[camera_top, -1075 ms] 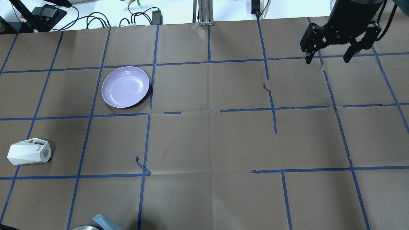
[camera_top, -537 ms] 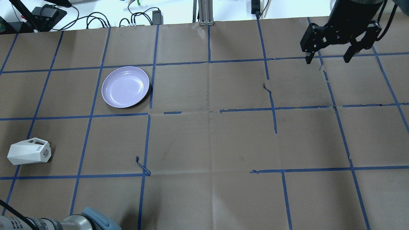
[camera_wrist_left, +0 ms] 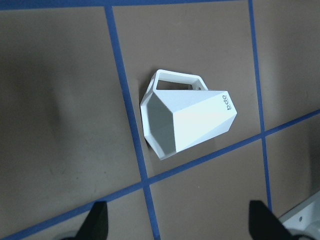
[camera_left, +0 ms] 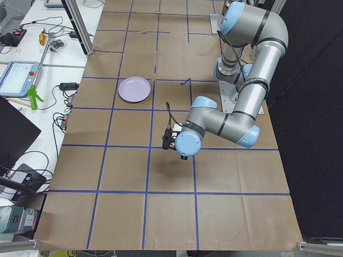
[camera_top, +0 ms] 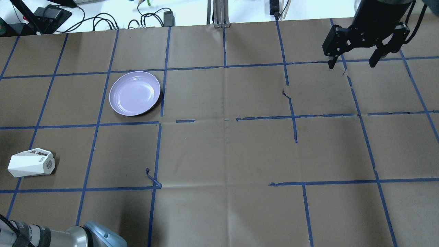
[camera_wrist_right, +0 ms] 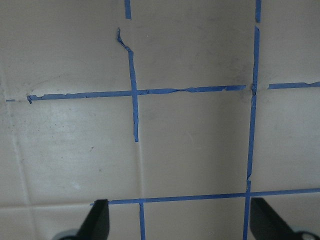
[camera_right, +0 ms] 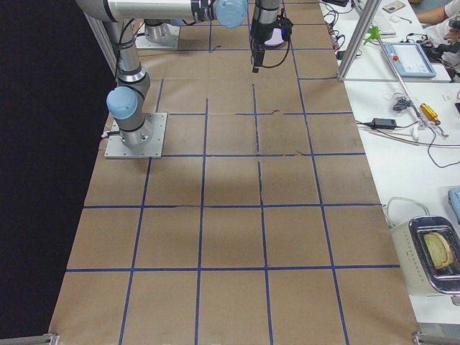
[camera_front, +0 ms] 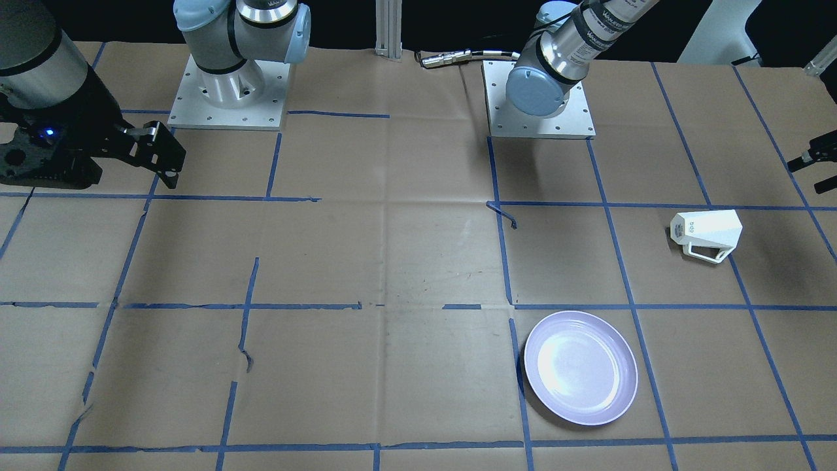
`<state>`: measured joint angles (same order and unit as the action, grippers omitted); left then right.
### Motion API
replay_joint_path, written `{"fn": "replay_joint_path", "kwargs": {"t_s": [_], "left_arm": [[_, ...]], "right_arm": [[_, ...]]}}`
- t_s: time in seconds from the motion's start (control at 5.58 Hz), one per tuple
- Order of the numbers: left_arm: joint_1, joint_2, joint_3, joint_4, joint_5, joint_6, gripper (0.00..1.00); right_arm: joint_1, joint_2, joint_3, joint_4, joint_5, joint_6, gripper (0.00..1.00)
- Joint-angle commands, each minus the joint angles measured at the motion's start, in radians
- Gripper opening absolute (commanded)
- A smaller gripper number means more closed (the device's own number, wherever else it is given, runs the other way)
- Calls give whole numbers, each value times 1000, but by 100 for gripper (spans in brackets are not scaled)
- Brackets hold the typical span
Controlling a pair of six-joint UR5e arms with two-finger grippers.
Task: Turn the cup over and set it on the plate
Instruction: 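Lower the left gripper over the white mug and close on its rim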
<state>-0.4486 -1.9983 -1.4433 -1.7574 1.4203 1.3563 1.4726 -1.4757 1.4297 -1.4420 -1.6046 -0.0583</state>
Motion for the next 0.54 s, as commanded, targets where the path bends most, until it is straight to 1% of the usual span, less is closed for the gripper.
{"fn": "replay_joint_path", "kwargs": {"t_s": [0.0, 0.18, 0.36], "left_arm": [[1, -91, -5, -7, -75, 52, 98], [-2, -115, -18, -17, -105, 75, 98], [-2, -135, -22, -45, -109, 93, 98]], "right_arm": [[0, 0, 0, 0, 0, 0, 100], [0, 0, 0, 0, 0, 0, 100], [0, 0, 0, 0, 0, 0, 100]]}}
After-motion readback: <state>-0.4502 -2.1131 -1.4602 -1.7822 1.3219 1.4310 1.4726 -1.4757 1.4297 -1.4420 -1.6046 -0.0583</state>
